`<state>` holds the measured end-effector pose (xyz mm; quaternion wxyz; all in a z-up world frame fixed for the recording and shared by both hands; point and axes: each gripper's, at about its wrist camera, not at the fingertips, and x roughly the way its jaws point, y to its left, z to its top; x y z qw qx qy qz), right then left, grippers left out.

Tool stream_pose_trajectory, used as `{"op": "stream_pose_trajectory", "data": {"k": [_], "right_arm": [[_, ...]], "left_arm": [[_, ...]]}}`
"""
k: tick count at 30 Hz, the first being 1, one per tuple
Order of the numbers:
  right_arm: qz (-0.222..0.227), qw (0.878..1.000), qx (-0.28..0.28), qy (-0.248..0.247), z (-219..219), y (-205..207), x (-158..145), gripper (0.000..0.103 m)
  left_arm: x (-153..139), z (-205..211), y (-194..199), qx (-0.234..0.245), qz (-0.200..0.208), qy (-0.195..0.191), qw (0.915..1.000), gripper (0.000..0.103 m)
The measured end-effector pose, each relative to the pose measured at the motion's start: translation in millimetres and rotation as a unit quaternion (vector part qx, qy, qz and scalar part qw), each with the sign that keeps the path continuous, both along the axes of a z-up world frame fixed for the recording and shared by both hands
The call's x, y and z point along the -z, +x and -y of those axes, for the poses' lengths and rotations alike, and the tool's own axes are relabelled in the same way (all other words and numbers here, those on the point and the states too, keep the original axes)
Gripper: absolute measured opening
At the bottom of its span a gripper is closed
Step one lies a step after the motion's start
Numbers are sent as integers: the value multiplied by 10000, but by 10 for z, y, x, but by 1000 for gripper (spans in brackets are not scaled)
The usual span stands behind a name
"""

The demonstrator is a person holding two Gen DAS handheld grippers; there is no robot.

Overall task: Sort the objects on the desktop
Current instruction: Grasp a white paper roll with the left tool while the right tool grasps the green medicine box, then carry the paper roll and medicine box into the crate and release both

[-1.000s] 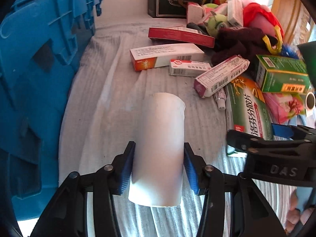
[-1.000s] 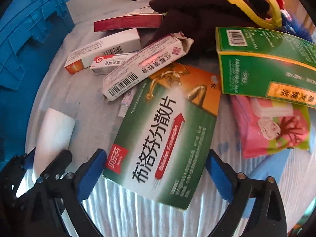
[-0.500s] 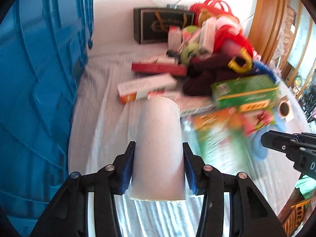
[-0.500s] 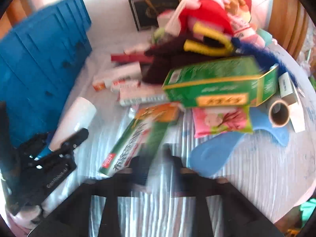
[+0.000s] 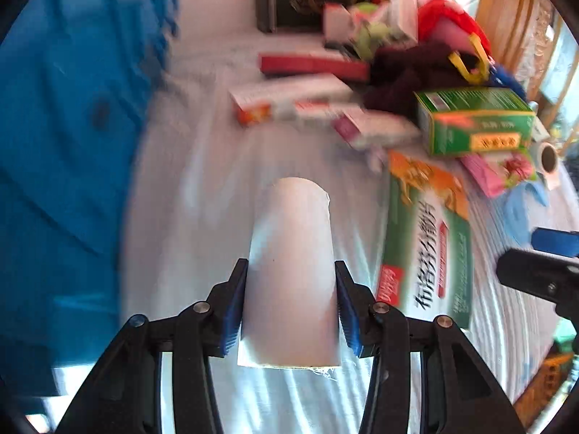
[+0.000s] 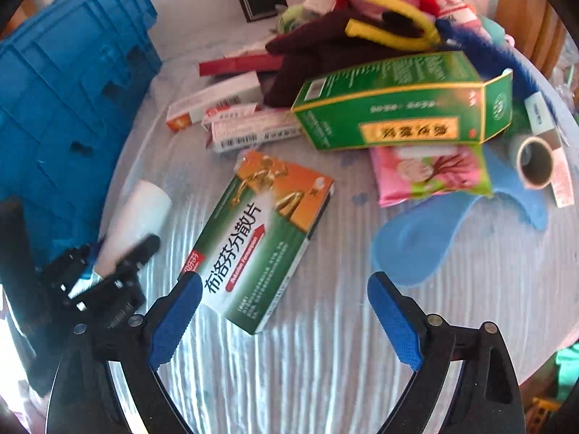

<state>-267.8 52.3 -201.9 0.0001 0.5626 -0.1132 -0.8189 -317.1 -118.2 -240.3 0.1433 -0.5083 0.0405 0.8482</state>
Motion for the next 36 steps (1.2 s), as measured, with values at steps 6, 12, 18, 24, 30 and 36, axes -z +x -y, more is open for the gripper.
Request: {"op": "stream_pose_trajectory", "data": {"k": [6, 12, 18, 24, 30, 36], "right_arm": [[156, 9989, 371, 247, 43, -87, 86, 94], [377, 9985, 282, 276, 252, -258, 327, 97], [506, 9965, 357, 562, 382, -426, 543, 98], [346, 9965, 356, 676, 361, -359, 479, 88], [-284, 9965, 374, 690, 243, -21, -60, 88], [-1226, 9874, 438, 901, 83, 273, -831, 87]], "left_arm": [[28, -187, 160, 574, -96, 129, 9982, 45], [41, 96, 28, 274, -263, -355, 9986, 45], [40, 62, 20, 470, -280, -311, 9980, 45], [30, 39, 25, 521, -221, -202, 9982, 45], [-239, -67, 47, 587, -501, 45, 9970, 45], [-925, -216, 155, 643, -1334, 293, 9885, 45]]}}
